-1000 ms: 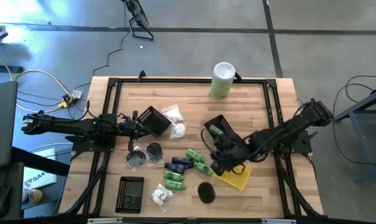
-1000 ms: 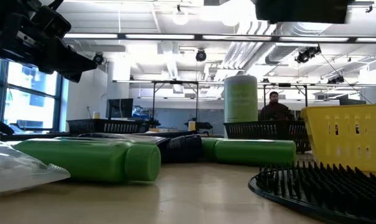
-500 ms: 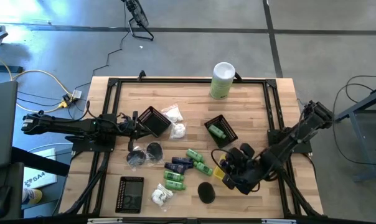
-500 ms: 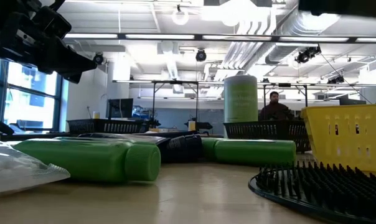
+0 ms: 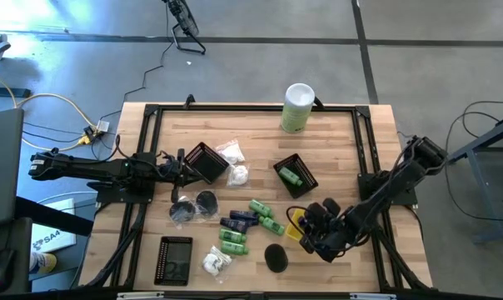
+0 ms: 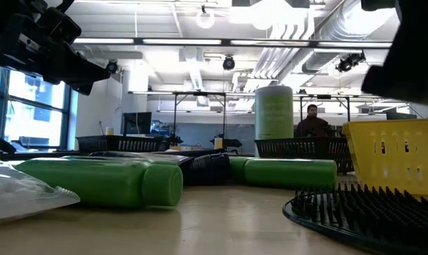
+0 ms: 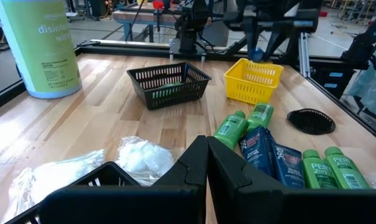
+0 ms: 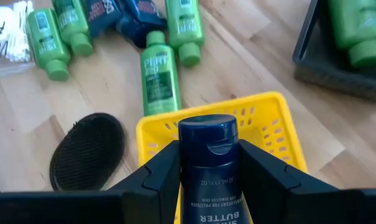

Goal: Pick & Place Travel size toiletries
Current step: Put the shaving cream tube into the yellow bin

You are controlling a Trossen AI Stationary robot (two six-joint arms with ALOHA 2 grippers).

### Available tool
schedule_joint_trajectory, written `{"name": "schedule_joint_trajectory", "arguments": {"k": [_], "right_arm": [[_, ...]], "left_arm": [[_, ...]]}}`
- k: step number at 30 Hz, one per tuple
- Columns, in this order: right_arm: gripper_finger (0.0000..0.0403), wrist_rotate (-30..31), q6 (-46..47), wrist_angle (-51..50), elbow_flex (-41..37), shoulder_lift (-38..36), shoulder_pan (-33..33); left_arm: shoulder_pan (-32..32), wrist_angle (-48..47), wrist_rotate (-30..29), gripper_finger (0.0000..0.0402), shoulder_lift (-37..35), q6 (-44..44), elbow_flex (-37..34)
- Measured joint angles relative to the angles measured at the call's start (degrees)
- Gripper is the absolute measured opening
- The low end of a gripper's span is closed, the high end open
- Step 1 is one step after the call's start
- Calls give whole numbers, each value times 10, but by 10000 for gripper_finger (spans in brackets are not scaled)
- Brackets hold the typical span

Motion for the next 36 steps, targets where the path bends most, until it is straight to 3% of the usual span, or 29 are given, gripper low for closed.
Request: {"name": "schedule_joint_trajectory", "arguments": {"k": [10, 17, 28, 36], "right_arm": [[137, -36, -2, 31, -62, 0, 0], [137, -37, -17, 116, -103, 0, 0], [138, -50, -21, 125, -110, 0, 0], [161, -67, -22, 125, -110, 0, 0]], "left_arm": [[0, 0, 0, 1, 0, 1, 0], [0, -3, 0, 1, 0, 2, 0], [0, -3, 0, 1, 0, 2, 0], [0, -2, -1, 1, 0, 2, 0]]}}
